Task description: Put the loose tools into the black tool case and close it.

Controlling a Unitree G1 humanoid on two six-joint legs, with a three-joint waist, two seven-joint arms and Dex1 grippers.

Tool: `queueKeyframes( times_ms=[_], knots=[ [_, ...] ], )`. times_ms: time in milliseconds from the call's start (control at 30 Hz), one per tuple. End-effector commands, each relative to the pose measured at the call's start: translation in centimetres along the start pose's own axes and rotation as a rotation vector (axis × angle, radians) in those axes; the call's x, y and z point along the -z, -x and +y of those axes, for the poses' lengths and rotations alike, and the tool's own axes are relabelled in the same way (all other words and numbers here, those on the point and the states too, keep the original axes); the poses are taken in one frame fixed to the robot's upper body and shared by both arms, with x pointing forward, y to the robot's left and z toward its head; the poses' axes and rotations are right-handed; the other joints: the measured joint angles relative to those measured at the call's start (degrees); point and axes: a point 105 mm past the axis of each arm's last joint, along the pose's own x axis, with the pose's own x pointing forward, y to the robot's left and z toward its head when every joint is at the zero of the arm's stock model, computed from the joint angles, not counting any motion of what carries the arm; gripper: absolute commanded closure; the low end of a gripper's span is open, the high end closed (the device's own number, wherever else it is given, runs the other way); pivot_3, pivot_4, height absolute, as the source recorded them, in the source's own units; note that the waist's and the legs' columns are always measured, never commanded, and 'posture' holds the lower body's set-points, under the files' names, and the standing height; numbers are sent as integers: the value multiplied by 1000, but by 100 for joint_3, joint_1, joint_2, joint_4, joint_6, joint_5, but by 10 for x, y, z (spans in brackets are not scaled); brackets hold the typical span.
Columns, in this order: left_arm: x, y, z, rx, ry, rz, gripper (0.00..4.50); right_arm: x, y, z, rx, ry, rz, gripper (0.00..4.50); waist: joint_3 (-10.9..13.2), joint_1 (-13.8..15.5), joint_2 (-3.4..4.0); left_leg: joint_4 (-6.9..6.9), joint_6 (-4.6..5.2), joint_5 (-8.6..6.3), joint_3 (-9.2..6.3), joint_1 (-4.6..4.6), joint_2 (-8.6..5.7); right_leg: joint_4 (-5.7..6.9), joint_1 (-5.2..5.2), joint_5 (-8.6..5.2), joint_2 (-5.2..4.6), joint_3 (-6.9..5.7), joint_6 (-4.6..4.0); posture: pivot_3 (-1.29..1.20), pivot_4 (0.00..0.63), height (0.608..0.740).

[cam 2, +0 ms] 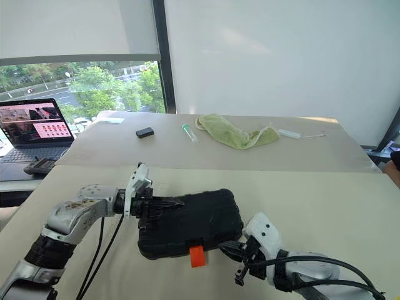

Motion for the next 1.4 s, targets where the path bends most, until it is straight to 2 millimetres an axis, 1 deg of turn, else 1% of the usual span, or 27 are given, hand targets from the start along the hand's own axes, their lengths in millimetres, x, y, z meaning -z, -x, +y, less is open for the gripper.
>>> queueKeyframes(
  times_ms=[33,200,300,367,433,500,533,567,600,667,700,733,833,867,967,1100,1200,1233,1267,1400],
  knots=[
    [-9,0,-7,22,-36,-17,4434,-5,-10,-34,146,33,-3,4500,0,-9,-1,0,0,0,0,0,0,1,0,0,1,0,0,0,150,740],
    [-5,2,-7,2,-46,19,4434,-16,-12,-76,233,80,-11,4500,1,-11,-1,1,-1,1,1,-6,-1,3,-5,0,3,0,0,0,150,740],
    [8,1,-6,-13,-45,91,4434,-22,-17,-95,249,105,-13,4500,1,-19,-1,0,0,0,1,-6,-2,1,-4,0,3,-3,1,0,150,740],
    [18,-1,-6,-25,-45,148,4434,-23,-19,-97,220,113,-11,4500,1,-31,0,0,1,0,3,-5,-3,2,-5,0,3,0,2,0,150,740],
    [29,-3,-6,-30,-32,201,4434,-27,-13,-93,196,106,-29,4500,1,-21,-1,-1,2,-1,2,-7,-2,2,-5,-2,3,-3,4,0,150,740],
    [45,-2,-3,-56,-6,270,4500,-29,-7,-76,124,97,-45,3919,-1,5,3,-1,3,-1,-1,-7,1,2,-3,-2,3,-7,4,0,150,740],
    [51,-2,-3,-56,-12,289,4500,-31,-4,-65,85,82,-59,3744,-5,12,9,-2,5,-3,-1,-7,-1,2,-3,-4,1,-5,7,0,150,740],
    [54,-2,-3,-58,-7,295,4500,-32,-2,-50,32,60,-74,3375,-8,19,13,-3,7,-4,-1,-4,-1,2,0,-6,0,-3,10,0,150,740],
    [56,-3,-3,-59,-4,291,4500,-32,0,-37,-11,43,-80,2959,-11,22,15,-3,9,-6,-2,-4,0,-1,4,-7,0,-4,11,0,150,740],
    [55,-6,-3,-51,-10,273,4500,-32,-1,-22,-36,2,-90,2308,-15,19,12,-5,12,-8,-3,4,2,-2,11,-7,-2,-3,11,0,150,740],
    [54,-7,-4,-46,-13,267,4500,-30,-4,-16,-39,-12,-87,2033,-17,12,11,-4,13,-8,-3,8,2,-1,17,-7,-6,-4,11,0,150,740],
    [54,-7,-4,-43,-18,264,4500,-29,-6,-13,-35,-27,-81,1628,-19,12,10,-5,17,-11,-2,14,1,1,19,-6,-9,-1,11,0,150,740],
    [56,-9,-6,-30,-32,264,4500,-22,-16,-13,17,-88,-55,540,-25,15,8,0,13,-8,-2,22,1,0,22,-3,-11,7,9,0,150,740],
    [56,-9,-6,-24,-35,263,4500,-21,-21,-14,46,-107,-53,324,-29,15,9,0,12,-7,-2,23,1,1,22,-2,-10,8,7,0,150,740],
    [57,-8,-4,-21,-44,269,4500,-19,-28,-18,106,-126,-32,324,-35,13,18,-1,9,-6,-1,23,1,4,18,-3,-8,8,6,0,150,740],
    [58,-7,-3,-20,-49,273,4500,-19,-31,-15,109,-149,-32,324,-37,17,20,-2,10,-6,-1,16,0,6,13,-3,-7,1,6,0,150,740],
    [59,-7,-3,-22,-54,274,4500,-19,-34,-16,125,-164,-27,324,-38,14,20,-4,11,-7,-1,16,-1,5,14,-4,-7,2,7,0,150,740],
    [59,-7,-3,-23,-56,275,4500,-19,-34,-16,127,-166,-25,838,-38,13,20,-4,11,-7,-1,16,-1,4,14,-4,-7,2,7,0,150,740],
    [59,-6,-3,-23,-56,276,4500,-19,-35,-16,125,-166,-23,963,-38,11,20,-4,12,-8,-1,17,0,4,15,-4,-7,2,7,0,150,740],
    [61,-5,-3,-25,-56,278,4500,-19,-37,-10,107,-166,-21,2268,-38,5,20,-4,13,-8,-1,20,0,5,17,-3,-6,2,7,0,150,740]
  ],
)
